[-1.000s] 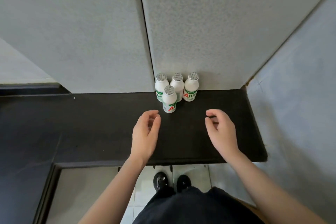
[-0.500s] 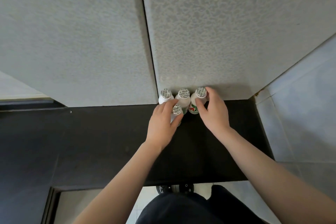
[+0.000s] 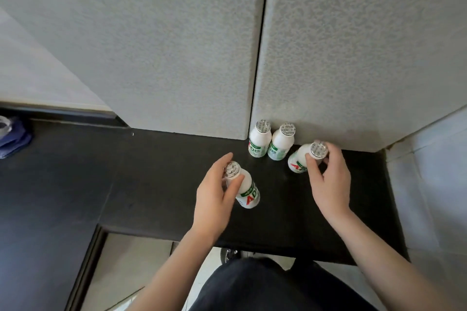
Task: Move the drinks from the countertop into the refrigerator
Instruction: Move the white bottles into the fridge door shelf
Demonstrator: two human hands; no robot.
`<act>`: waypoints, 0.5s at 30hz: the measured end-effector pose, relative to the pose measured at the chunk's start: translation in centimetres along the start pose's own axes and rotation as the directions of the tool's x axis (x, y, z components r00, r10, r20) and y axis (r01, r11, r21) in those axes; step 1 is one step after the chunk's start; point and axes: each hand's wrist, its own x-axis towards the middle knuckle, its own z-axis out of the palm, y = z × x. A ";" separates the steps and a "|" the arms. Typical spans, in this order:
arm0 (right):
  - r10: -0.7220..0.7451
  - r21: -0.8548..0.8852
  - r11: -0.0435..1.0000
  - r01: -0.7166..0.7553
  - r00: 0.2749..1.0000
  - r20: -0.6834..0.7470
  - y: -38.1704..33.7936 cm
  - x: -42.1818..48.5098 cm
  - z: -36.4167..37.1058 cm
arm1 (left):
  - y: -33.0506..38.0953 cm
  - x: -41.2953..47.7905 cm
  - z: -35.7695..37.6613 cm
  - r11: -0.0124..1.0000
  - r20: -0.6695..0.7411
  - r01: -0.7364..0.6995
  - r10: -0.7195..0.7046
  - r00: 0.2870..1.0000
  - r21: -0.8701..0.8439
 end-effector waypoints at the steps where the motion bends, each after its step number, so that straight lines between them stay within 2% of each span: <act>1: 0.003 0.027 1.000 -0.003 1.000 0.013 -0.3 -0.8 -0.1 | -0.1 -0.8 -0.5 1.000 -0.036 0.012 -0.013 0.999 -0.028; 4: 0.001 0.113 0.994 -0.010 0.997 0.081 -1.1 -3.4 -0.3 | -0.2 -3.9 -1.6 0.997 -0.155 0.053 -0.062 0.986 -0.059; 8: -0.080 0.203 0.979 0.030 0.966 0.244 -1.7 -6.1 -0.2 | -0.3 -9.4 -2.6 0.990 -0.333 0.094 -0.124 0.935 -0.105; 12: -0.178 0.304 0.951 0.049 0.895 0.410 -2.5 -8.7 0.9 | -0.9 -16.4 -2.9 0.973 -0.492 0.189 -0.230 0.839 -0.133; 15: -0.256 0.369 0.927 0.060 0.820 0.512 -3.2 -11.2 2.3 | -1.6 -22.4 -2.7 0.952 -0.635 0.269 -0.300 0.712 -0.148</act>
